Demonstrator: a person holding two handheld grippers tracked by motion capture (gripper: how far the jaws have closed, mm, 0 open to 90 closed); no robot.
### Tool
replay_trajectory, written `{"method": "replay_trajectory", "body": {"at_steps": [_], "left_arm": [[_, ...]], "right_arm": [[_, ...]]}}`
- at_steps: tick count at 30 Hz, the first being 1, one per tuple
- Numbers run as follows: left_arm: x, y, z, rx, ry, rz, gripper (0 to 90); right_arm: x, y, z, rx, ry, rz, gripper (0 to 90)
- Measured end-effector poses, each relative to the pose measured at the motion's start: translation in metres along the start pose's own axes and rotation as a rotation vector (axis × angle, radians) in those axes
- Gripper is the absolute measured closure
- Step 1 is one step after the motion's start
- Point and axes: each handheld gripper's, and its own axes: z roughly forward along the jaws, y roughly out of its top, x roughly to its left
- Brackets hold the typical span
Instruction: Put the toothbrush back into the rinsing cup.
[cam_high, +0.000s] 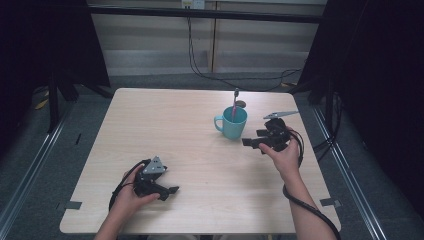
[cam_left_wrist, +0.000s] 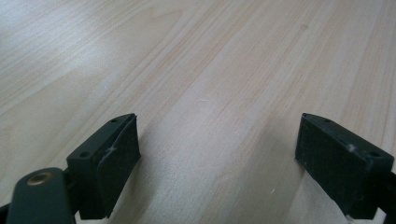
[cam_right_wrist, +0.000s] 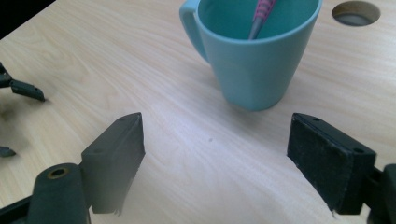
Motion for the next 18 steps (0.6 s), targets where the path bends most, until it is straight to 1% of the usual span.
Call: {"method": "replay_trajectory", "body": {"at_steps": [2,3,6,9,10,12,14,16,17,18], "left_arm": [[0.0,0.0,0.0,0.0,0.0,-0.001,13.3],[0.0,0.0,0.0,0.0,0.0,0.0,13.3],[0.0,0.0,0.0,0.0,0.0,-0.001,13.3],[0.0,0.0,0.0,0.0,0.0,-0.001,13.3],[0.0,0.0,0.0,0.0,0.0,-0.001,13.3],[0.0,0.0,0.0,0.001,0.0,-0.001,13.3],[0.0,0.0,0.0,0.0,0.0,0.0,13.3],[0.0,0.0,0.0,0.0,0.0,0.0,13.3],[0.0,0.0,0.0,0.0,0.0,0.0,13.3],[0.0,0.0,0.0,0.0,0.0,0.0,13.3]], "right_arm": [[0.001,-0.006,0.0,0.009,-0.005,-0.006,17.8],[0.003,-0.01,0.001,0.013,-0.011,-0.018,17.6],[0.005,-0.022,0.006,0.047,-0.022,-0.037,16.3],[0.006,-0.035,0.01,0.064,-0.022,-0.04,16.3],[0.008,-0.042,0.014,0.068,-0.01,-0.045,16.1],[0.01,-0.049,0.017,0.082,-0.016,-0.047,15.9],[0.011,-0.055,0.019,0.092,-0.003,-0.049,15.3],[0.012,-0.061,0.022,0.085,-0.009,-0.049,15.3],[0.013,-0.063,0.023,0.095,-0.01,-0.05,15.3],[0.014,-0.065,0.023,0.098,-0.021,-0.054,15.5]]}}
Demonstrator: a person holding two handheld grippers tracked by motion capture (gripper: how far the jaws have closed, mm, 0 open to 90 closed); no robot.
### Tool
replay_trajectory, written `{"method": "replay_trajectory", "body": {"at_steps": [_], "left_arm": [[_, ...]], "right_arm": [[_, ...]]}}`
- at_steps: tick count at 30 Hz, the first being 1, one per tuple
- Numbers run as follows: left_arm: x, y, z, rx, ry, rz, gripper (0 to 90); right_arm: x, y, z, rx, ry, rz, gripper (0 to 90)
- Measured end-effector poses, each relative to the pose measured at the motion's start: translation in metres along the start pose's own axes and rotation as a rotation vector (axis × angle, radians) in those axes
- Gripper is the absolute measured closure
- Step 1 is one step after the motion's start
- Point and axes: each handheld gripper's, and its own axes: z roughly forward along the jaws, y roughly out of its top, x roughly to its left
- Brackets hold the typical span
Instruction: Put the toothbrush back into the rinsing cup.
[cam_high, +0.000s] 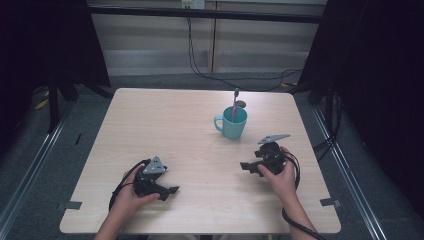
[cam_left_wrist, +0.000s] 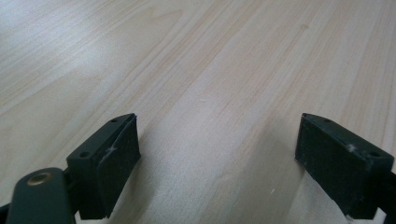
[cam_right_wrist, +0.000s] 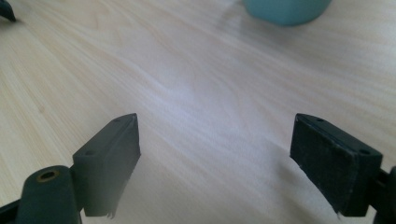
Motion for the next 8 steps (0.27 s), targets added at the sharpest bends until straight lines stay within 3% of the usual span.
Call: {"method": "replay_trajectory", "body": {"at_steps": [8], "left_arm": [[0.0,0.0,0.0,0.0,0.0,0.0,13.3]], "right_arm": [[0.004,-0.014,0.005,0.008,-0.03,-0.023,15.1]]}}
